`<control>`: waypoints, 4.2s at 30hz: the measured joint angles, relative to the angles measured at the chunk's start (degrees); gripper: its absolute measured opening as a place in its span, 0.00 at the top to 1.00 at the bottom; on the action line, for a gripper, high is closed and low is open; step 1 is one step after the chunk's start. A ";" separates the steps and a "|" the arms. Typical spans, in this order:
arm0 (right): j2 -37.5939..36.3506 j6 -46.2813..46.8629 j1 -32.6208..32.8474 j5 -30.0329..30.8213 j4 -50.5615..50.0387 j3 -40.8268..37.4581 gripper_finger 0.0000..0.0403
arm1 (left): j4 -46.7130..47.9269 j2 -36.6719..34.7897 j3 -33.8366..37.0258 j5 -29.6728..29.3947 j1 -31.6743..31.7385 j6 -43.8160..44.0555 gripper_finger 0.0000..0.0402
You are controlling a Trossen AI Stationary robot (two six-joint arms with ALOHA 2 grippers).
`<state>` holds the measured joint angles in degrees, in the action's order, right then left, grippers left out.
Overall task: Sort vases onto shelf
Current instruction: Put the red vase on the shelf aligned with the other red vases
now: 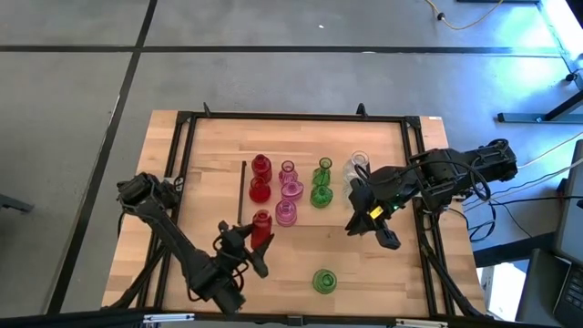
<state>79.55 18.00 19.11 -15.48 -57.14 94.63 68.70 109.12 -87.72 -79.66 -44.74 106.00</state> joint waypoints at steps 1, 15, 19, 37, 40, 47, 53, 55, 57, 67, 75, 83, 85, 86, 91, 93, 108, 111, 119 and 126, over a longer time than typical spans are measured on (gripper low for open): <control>0.00 0.01 0.00 -0.22 0.00 0.00 0.90 | -0.44 0.00 0.57 -0.23 0.28 0.02 0.41; 0.02 -0.47 -0.02 5.47 17.65 0.00 0.90 | -1.26 -0.02 -8.31 2.77 -2.24 -12.91 0.41; 1.12 1.64 -2.56 6.62 28.60 0.09 0.90 | -2.66 -0.02 -14.65 6.12 -0.99 -28.33 0.41; 5.56 3.19 -6.82 2.19 27.29 0.00 0.59 | -5.37 -0.11 -28.29 20.89 9.02 -69.72 0.41; 5.57 3.17 -6.80 2.82 25.35 0.00 0.63 | -5.40 -0.09 -28.29 20.81 9.33 -71.17 0.41; 5.57 2.70 -6.80 2.89 23.49 0.00 0.76 | -5.98 -0.09 -28.29 20.89 9.94 -73.60 0.41; 6.17 2.40 -6.75 1.19 23.74 0.11 0.91 | -9.88 -0.02 -28.29 21.34 10.52 -77.57 0.41; 6.36 2.25 -6.75 0.43 23.54 0.15 0.97 | -9.98 -0.02 -28.29 21.55 10.59 -78.15 0.41; 6.49 2.17 -6.75 0.12 23.17 0.15 0.98 | -9.92 0.00 -28.27 21.59 10.61 -78.16 0.41; 6.75 1.67 -6.80 0.61 22.95 0.15 0.99 | -8.37 -0.65 -28.26 20.25 10.49 -78.21 0.37; 7.02 1.64 -6.87 2.03 22.48 0.02 1.00 | -7.49 -4.69 -28.28 18.12 10.23 -78.26 0.32; 7.08 1.51 -7.15 0.90 22.11 0.10 1.00 | -8.07 -9.14 -28.50 25.13 11.02 -79.38 0.36; 7.08 1.38 -7.24 1.05 22.12 0.62 1.00 | -7.83 -9.22 -28.45 28.16 11.28 -79.43 0.36; 7.08 1.26 -7.26 1.17 22.26 0.99 1.00 | -7.94 -9.23 -28.44 28.74 11.33 -79.43 0.36; 6.99 1.05 -8.02 0.39 22.59 2.52 1.00 | -8.03 -9.42 -28.44 28.03 11.21 -79.35 0.36; 6.99 1.07 -8.67 -0.70 22.79 3.12 1.00 | -7.97 -9.43 -28.42 27.14 11.21 -79.35 0.36; 22.68 1.81 -13.05 -13.30 14.28 23.57 1.00 | 4.66 -14.38 -35.73 31.19 8.23 -67.74 0.42; 28.37 1.89 -13.66 -16.62 10.51 30.86 1.00 | 6.79 -14.40 -36.07 38.49 8.27 -64.15 0.46; 36.42 4.45 -15.02 -20.93 5.99 37.36 1.00 | 8.85 -13.92 -36.05 43.05 7.40 -59.32 0.53; 39.48 8.85 -15.89 -22.08 7.59 37.35 1.00 | 9.41 -13.90 -36.05 42.23 5.94 -58.47 0.55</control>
<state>119.02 26.85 3.22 -37.56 -49.56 131.98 78.12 95.22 -123.76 -37.43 -38.81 47.53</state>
